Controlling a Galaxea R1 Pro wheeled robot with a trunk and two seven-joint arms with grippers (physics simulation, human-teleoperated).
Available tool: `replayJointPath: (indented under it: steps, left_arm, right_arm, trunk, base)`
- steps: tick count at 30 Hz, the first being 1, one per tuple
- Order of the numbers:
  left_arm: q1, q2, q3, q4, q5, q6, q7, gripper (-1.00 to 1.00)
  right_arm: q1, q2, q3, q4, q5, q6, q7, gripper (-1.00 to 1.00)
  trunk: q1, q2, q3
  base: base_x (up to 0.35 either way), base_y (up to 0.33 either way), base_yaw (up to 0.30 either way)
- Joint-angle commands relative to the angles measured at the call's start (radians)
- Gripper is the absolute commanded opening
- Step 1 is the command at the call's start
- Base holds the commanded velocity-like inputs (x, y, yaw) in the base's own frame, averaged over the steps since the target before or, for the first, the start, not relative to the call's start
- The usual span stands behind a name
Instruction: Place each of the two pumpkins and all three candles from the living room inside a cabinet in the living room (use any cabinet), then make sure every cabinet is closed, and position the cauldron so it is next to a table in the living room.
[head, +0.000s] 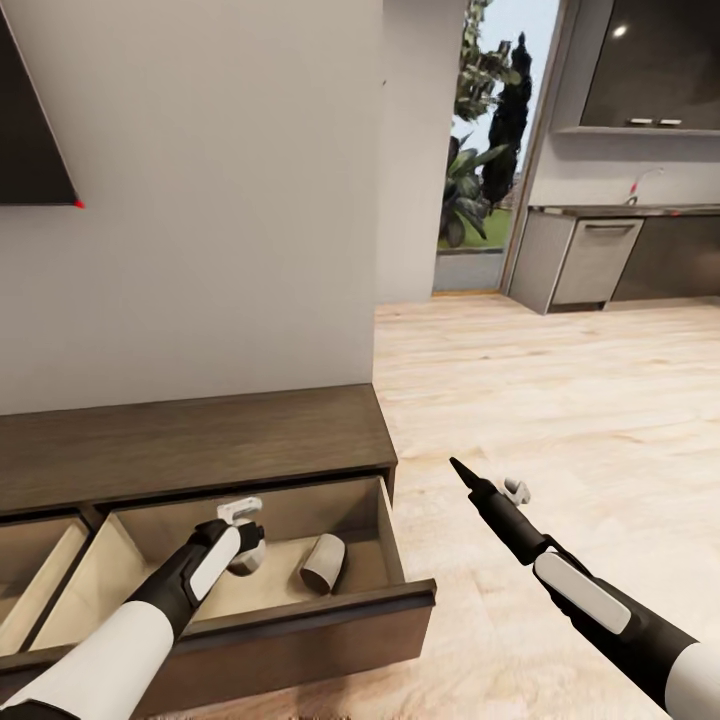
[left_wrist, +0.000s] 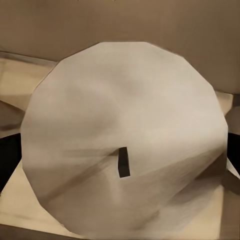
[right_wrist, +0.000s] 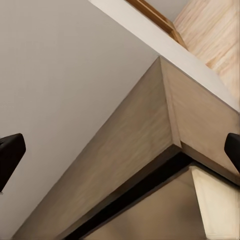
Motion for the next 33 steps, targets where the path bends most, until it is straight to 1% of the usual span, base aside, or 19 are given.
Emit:
replayJointPath:
  steps: [1,7,28,33]
  left_arm:
    - [-0.001,0.002,-0.014,-0.002,0.01,-0.005,0.01,-1.0]
    - [-0.001,0.002,-0.022,-0.002,0.01,-0.011,0.01,-1.0]
    - [-0.001,0.002,-0.022,-0.002,0.009,-0.011,0.01,-1.0]
    - [-0.001,0.002,-0.022,-0.002,0.009,-0.011,0.011,-1.0]
  right_arm:
    - [-0.002,-0.001,0.007,0.0,-0.011,-0.007,0.005,1.0]
    - [-0.002,-0.001,0.007,0.0,-0.01,-0.007,0.005,1.0]
    - [-0.002,-0.003,0.007,-0.001,-0.007,-0.008,0.017,1.0]
    - [-0.002,-0.003,0.008,0.0,-0.007,-0.009,0.017,1.0]
  trunk:
    - [0.0,-0.001,-0.005]
    - [0.003,-0.002,-0.028]
    - [0.012,-0.007,-0.109]
    - [0.012,-0.007,-0.109]
  base:
    - [0.0,0.0,0.0]
    - [0.0,0.0,0.0]
    - [0.0,0.0,0.0]
    - [0.0,0.0,0.0]
